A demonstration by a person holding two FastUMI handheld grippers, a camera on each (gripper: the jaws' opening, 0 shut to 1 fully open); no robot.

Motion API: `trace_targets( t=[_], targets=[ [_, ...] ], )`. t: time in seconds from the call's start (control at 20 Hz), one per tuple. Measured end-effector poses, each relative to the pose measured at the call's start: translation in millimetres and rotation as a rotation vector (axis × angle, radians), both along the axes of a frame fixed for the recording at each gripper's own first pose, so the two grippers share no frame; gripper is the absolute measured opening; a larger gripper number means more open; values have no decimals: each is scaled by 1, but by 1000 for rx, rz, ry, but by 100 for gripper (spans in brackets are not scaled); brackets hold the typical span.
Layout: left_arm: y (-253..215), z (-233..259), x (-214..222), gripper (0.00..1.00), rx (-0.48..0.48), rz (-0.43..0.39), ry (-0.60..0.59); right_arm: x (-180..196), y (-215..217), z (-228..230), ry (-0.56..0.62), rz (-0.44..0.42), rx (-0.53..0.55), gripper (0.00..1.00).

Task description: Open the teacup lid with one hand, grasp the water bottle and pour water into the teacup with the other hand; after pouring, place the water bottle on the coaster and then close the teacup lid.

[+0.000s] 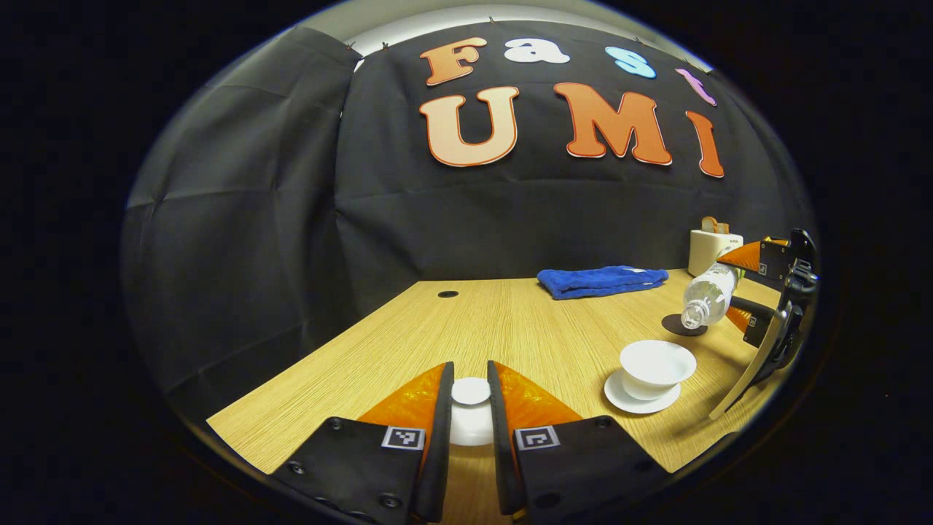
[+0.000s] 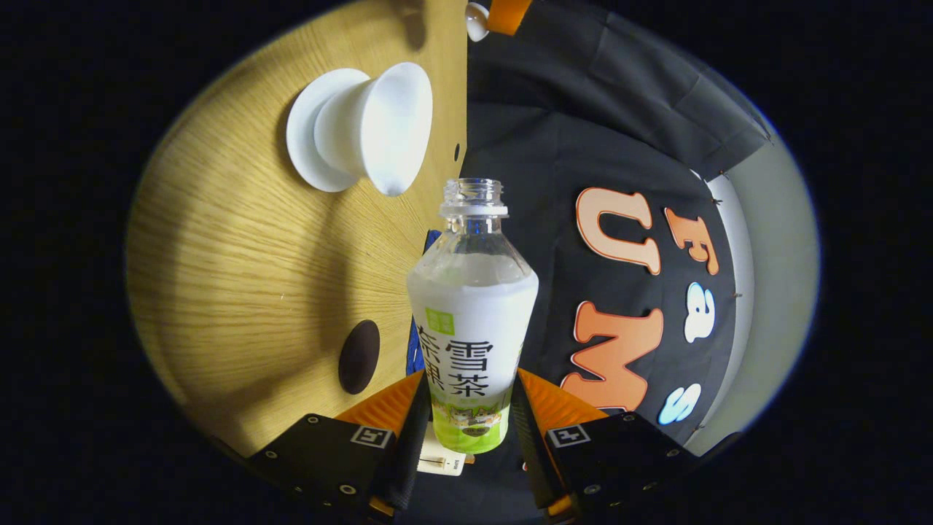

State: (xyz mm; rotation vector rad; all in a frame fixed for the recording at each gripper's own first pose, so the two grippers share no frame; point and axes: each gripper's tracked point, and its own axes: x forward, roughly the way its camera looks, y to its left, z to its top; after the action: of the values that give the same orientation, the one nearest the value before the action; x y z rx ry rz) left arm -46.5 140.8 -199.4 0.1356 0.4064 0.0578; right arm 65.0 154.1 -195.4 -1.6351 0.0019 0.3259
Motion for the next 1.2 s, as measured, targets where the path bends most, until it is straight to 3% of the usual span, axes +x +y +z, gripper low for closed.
trace_targets(
  t=[1.2],
  targets=[
    [-5,8,1,31,-21,-22,-14,5,4,35,-89,81,-105,63]
  ],
)
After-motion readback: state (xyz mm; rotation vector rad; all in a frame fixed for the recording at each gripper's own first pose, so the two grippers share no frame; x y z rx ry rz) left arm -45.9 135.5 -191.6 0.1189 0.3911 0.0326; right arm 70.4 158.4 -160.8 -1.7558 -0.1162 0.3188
